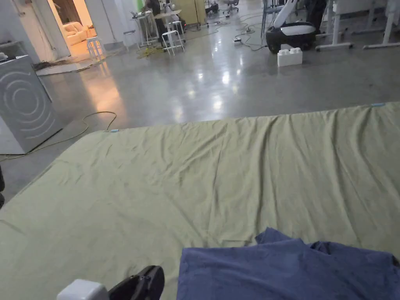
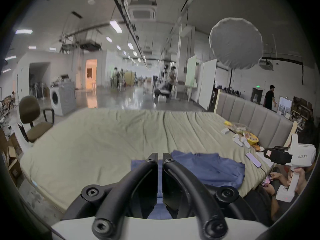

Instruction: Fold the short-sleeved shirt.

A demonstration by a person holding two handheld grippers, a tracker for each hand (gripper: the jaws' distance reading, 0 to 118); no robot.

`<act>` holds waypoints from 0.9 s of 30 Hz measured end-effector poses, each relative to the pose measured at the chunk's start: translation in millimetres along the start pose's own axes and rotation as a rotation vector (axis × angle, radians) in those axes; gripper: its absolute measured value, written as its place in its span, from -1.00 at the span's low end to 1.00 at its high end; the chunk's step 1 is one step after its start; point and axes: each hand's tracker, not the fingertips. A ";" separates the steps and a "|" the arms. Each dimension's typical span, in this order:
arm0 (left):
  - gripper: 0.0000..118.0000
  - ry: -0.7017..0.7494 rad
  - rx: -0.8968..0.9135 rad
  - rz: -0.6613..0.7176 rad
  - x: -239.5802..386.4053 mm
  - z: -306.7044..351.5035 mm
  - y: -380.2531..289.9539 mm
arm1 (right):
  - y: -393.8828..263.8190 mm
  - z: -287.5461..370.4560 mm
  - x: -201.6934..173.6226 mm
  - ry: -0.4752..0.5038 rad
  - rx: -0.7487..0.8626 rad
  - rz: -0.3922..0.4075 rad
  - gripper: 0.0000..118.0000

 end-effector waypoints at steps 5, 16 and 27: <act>0.05 -0.045 -0.180 0.130 -37.4 -111.8 -15.8 | -11.5 -13.1 12.3 -0.023 -0.058 -0.021 -0.97; 0.17 0.109 -0.617 0.125 -97.4 -351.1 -60.1 | -35.3 -22.3 50.5 -0.136 -0.211 -0.062 -0.97; -0.85 0.176 -0.716 -0.065 -65.8 -372.8 -75.5 | -46.7 -42.1 66.2 -0.176 -0.304 -0.111 -0.97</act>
